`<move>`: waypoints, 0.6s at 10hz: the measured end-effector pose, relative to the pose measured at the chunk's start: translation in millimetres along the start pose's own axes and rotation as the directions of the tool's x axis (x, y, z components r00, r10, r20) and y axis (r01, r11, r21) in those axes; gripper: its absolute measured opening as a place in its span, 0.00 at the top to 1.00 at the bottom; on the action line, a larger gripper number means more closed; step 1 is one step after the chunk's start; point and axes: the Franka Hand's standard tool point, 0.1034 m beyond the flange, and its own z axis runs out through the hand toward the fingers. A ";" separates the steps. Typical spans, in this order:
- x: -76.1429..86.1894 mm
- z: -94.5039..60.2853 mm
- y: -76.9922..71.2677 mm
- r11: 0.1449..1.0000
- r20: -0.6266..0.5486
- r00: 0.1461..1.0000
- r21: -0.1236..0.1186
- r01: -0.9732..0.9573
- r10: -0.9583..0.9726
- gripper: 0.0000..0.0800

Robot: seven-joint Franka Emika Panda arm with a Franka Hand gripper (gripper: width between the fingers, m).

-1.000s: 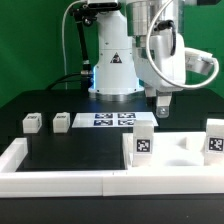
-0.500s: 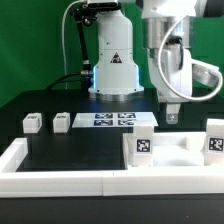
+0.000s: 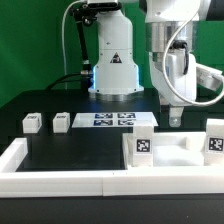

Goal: Assemble square table

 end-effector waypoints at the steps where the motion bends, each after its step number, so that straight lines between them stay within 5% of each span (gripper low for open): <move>1: -4.6 8.5 10.6 1.000 -0.010 1.000 -0.016 0.004 -0.004 0.19; 6: -7.5 36.9 28.7 0.997 -0.045 0.998 -0.066 0.031 -0.034 0.19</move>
Offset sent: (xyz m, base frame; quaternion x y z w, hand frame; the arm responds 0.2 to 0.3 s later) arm -0.0131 -0.0053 -0.0246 -0.0080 0.0374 0.0088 0.9992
